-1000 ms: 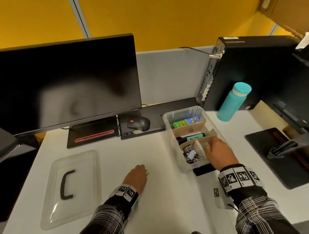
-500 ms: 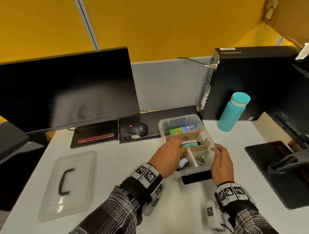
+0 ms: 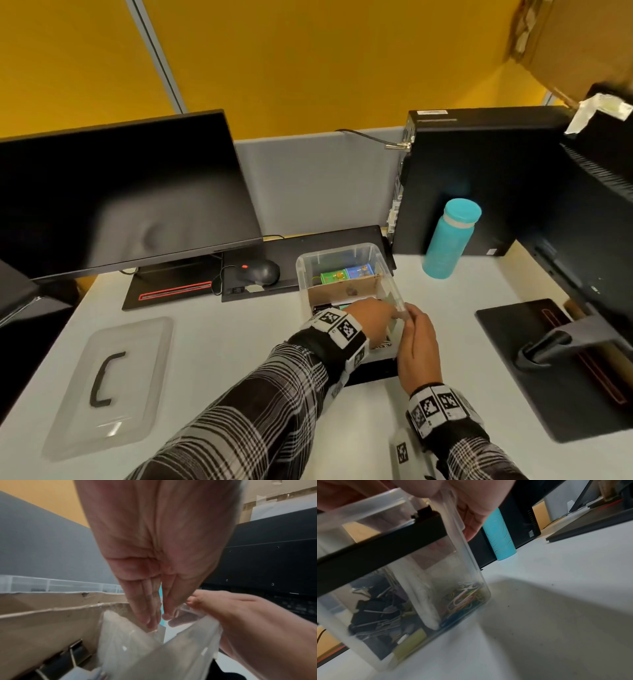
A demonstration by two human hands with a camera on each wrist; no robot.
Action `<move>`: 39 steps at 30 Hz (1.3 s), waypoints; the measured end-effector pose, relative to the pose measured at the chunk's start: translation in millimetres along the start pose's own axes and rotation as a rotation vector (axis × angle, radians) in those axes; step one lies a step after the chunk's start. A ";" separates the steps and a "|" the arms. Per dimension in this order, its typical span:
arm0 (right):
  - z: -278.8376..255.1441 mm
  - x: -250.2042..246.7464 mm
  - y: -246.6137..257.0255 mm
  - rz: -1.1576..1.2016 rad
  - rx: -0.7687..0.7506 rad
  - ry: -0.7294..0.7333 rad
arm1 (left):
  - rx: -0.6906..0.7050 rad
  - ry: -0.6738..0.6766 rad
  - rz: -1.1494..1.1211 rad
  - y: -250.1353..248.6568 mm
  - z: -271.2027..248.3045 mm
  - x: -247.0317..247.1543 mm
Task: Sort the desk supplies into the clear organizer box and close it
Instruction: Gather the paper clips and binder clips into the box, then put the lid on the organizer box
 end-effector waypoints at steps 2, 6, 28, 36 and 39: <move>0.6 0.0 -0.9 -0.006 0.003 0.000 | 0.043 -0.059 -0.082 -1.2 -4.5 -6.5; 0.5 0.7 1.0 -0.018 -0.008 0.028 | 0.059 -0.252 -0.319 13.2 -28.8 -27.8; -154.4 344.4 149.6 -0.391 -0.347 1.069 | -1.278 -0.425 -0.460 488.3 -350.0 121.6; -197.2 397.5 159.8 -0.543 -0.293 1.275 | -1.172 -0.464 -0.696 487.5 -344.5 135.6; -186.9 390.0 165.3 -0.303 -0.160 1.244 | -1.221 -0.563 -0.795 490.7 -354.8 122.2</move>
Point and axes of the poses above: each hand's wrist, its own z-axis towards the middle knuckle, its own x-axis out of the palm, y = z × x, the point moved 9 cm from there along z, towards the middle knuckle, and after that the axes turned 1 degree about -x, right-handed, at the moved point
